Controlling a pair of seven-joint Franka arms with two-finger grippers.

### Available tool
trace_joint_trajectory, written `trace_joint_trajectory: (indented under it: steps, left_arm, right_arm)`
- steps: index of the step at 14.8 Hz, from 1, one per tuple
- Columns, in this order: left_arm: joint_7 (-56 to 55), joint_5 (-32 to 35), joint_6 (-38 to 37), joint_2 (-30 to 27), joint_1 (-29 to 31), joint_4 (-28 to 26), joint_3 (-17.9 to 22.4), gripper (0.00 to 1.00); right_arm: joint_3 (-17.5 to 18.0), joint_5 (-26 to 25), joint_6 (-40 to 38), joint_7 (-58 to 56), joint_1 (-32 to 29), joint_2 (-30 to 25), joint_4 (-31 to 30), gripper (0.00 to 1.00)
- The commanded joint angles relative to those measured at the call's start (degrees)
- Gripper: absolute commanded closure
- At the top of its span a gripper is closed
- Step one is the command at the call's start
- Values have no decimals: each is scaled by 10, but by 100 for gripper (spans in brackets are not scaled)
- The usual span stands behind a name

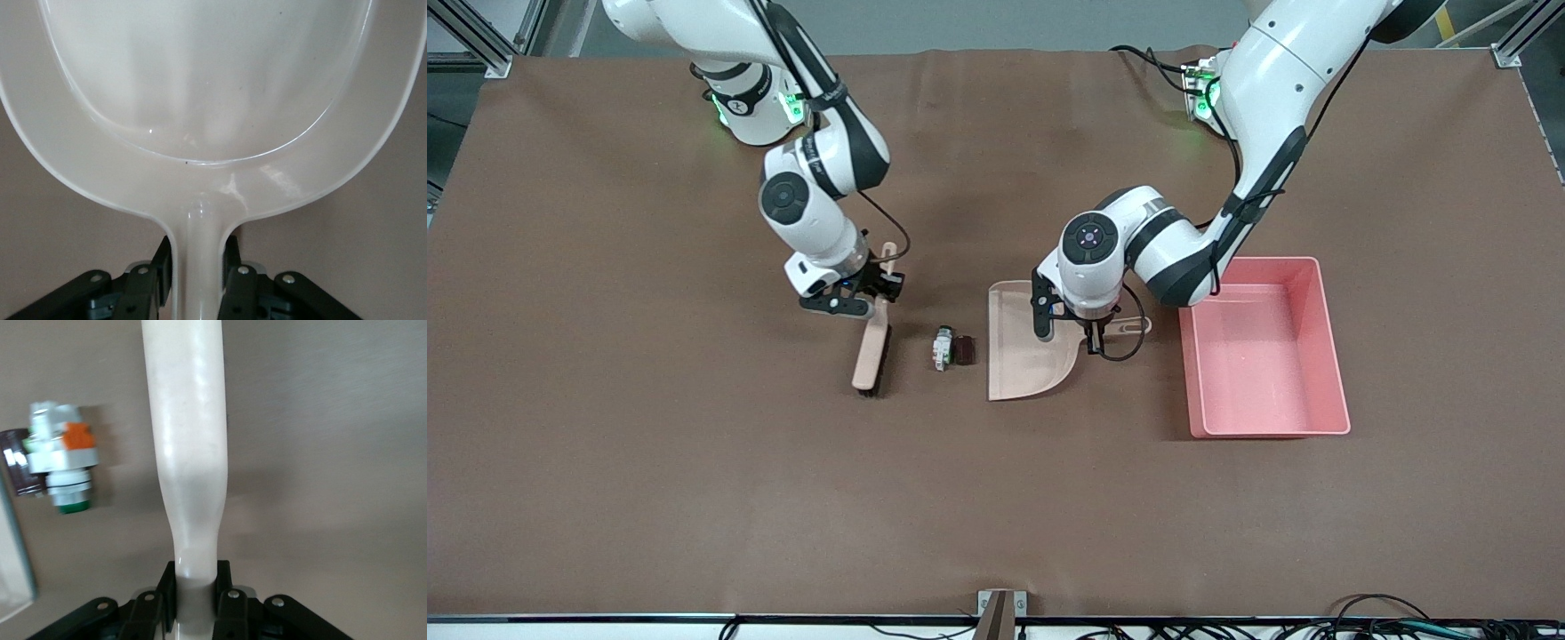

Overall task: Clean e-waste and dump in bin
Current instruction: 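Move the brush with the right gripper toward the electronic parts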

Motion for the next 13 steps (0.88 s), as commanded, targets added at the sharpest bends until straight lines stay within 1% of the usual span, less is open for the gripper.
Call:
trace_joint_trajectory:
  steps: [1, 6, 8, 13]
  left_arm:
    - [4, 11, -35, 21, -9, 34, -1, 67]
    - [3, 11, -35, 23, -9, 35, -1, 67]
    - [3, 11, -35, 23, -9, 35, -1, 67]
    - [4, 12, -36, 24, -9, 37, -1, 67]
  right_arm:
    - [-9, 6, -5, 24, 28, 34, 39, 100]
    - [-10, 4, -10, 28, 48, 55, 62, 100]
    - [-10, 2, -31, 29, 57, 71, 88, 100]
    - [-9, 1, -53, 58, 73, 106, 145, 100]
